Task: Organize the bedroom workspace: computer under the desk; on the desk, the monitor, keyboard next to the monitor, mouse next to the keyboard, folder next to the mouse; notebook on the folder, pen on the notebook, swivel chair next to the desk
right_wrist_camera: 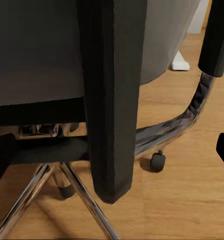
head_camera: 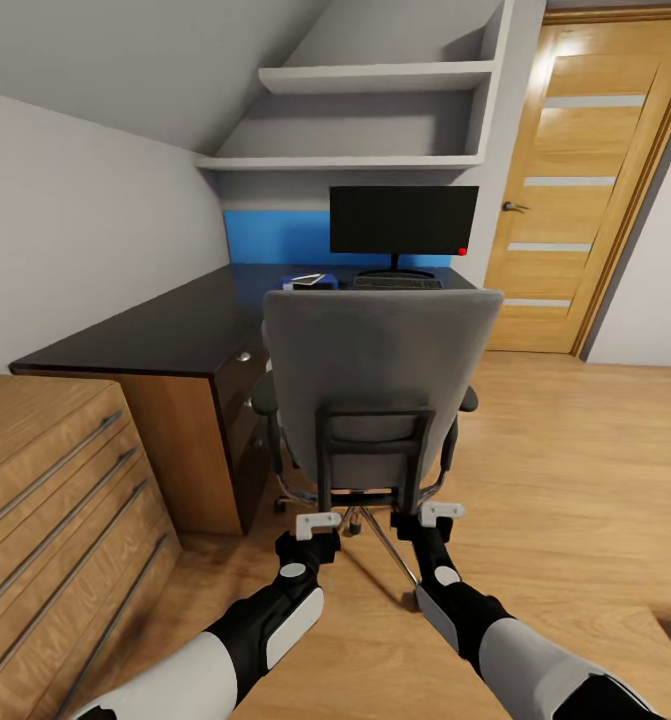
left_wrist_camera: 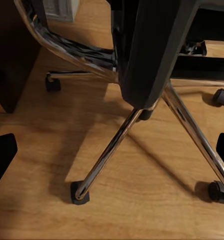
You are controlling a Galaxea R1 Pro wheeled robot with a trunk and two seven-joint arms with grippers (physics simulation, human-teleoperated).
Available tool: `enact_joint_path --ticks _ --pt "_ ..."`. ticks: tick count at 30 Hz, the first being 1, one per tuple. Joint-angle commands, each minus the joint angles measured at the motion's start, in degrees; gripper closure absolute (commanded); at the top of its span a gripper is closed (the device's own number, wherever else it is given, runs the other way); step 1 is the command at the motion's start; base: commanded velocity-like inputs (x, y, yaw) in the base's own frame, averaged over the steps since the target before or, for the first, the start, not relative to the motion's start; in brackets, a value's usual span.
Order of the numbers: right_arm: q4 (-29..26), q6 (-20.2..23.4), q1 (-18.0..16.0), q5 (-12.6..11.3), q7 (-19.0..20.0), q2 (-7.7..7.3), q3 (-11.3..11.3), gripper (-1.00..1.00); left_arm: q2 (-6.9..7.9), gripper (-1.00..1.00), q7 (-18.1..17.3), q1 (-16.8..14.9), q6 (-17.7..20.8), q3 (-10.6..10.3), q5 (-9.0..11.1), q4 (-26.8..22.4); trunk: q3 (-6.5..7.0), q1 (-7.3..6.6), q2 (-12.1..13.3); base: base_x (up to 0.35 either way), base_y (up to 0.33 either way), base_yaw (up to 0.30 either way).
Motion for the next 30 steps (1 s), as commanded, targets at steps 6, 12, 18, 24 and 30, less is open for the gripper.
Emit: enact_joint_path --ticks 6,12,18,24,30 --pt "0.08 -0.24 0.70 1.24 0.00 0.04 0.43 -1.00 0.00 -1.00 0.59 -0.07 -0.53 0.15 0.42 -0.01 -0.05 -0.01 -0.02 0.004 0.000 0.000" --pt "0.13 -0.27 0.91 1.54 1.52 -0.02 0.41 -1.00 0.00 -1.00 1.27 -0.07 -0.42 2.38 0.77 2.63 -0.05 -0.01 -0.02 0.000 0.000 0.000" --pt "0.39 -0.28 0.89 1.55 1.63 -0.03 0.41 -1.00 0.00 -1.00 1.37 -0.07 -0.34 3.31 0.79 3.72 -0.05 -0.01 -0.02 0.000 0.000 0.000" --pt "0.46 -0.28 0.90 1.56 1.66 -0.10 0.40 -1.00 0.00 -1.00 1.34 -0.07 -0.49 3.58 0.63 3.94 -0.05 -0.01 -0.02 0.000 0.000 0.000" --pt "0.47 -0.28 0.92 1.56 1.66 -0.12 0.40 -1.00 0.00 -1.00 1.20 -0.07 -0.67 3.41 0.23 3.63 -0.05 -0.01 -0.02 0.000 0.000 0.000"
